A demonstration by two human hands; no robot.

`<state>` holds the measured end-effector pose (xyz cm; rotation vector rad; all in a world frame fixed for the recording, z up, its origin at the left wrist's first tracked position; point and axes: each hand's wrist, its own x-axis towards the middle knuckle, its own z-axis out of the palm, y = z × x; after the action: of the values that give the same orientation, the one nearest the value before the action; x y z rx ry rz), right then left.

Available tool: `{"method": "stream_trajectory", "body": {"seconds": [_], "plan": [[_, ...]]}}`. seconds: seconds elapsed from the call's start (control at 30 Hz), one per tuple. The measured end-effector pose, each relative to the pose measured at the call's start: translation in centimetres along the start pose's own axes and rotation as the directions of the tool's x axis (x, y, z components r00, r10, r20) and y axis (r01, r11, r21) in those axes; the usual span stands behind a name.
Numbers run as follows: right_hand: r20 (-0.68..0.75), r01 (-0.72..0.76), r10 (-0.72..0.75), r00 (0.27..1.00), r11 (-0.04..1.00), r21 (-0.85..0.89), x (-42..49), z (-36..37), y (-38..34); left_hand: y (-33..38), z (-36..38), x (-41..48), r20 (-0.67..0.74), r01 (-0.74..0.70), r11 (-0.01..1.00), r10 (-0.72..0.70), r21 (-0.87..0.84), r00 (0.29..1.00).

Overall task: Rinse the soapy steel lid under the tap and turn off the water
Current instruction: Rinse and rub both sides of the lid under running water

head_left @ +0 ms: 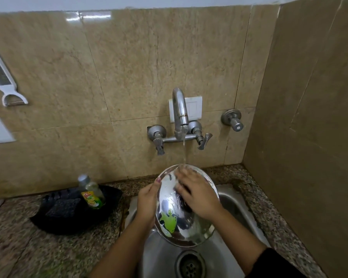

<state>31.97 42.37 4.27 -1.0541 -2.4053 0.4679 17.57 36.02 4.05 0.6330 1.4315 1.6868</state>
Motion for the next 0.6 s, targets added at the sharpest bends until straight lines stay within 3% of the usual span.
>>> {"method": "stream_trajectory", "body": {"seconds": [0.1, 0.17, 0.2, 0.23, 0.37, 0.5, 0.6], "plan": [[-0.199, -0.341, 0.388, 0.900, 0.911, 0.230, 1.4, -0.7, 2.9, 0.2, -0.7, -0.6, -0.054, -0.045, 0.999, 0.045, 0.009, 0.998], [-0.166, -0.384, 0.532, 0.830, 0.761, 0.522, 2.6, -1.1, 3.9, -0.1, -1.1, -0.9, -0.077, -0.066, 0.998, 0.065, -0.002, 0.995], [-0.093, -0.371, 0.544, 0.834, 0.676, 0.637, 3.3, -1.2, 4.0, -0.2, -1.3, -0.9, -0.067, -0.055, 0.998, 0.054, -0.013, 0.996], [-0.028, -0.354, 0.513, 0.858, 0.631, 0.691, 3.8, -1.5, 4.0, -0.2, -1.5, -1.0, -0.041, -0.034, 0.999, 0.034, -0.009, 0.999], [0.073, -0.236, 0.248, 0.966, 0.730, 0.641, 5.2, -2.7, 3.2, 1.1, -2.3, 0.1, 0.141, -0.069, 0.953, 0.028, 0.294, 0.990], [0.284, -0.153, 0.005, 0.959, 0.852, 0.501, 6.8, -2.7, 0.6, 2.9, -1.8, 1.3, 0.273, -0.134, 0.910, 0.024, 0.393, 0.962], [0.194, -0.155, 0.082, 0.977, 0.906, 0.395, 6.7, -1.6, 1.0, 2.6, -1.5, 1.5, 0.222, -0.113, 0.939, 0.040, 0.326, 0.974]]}}
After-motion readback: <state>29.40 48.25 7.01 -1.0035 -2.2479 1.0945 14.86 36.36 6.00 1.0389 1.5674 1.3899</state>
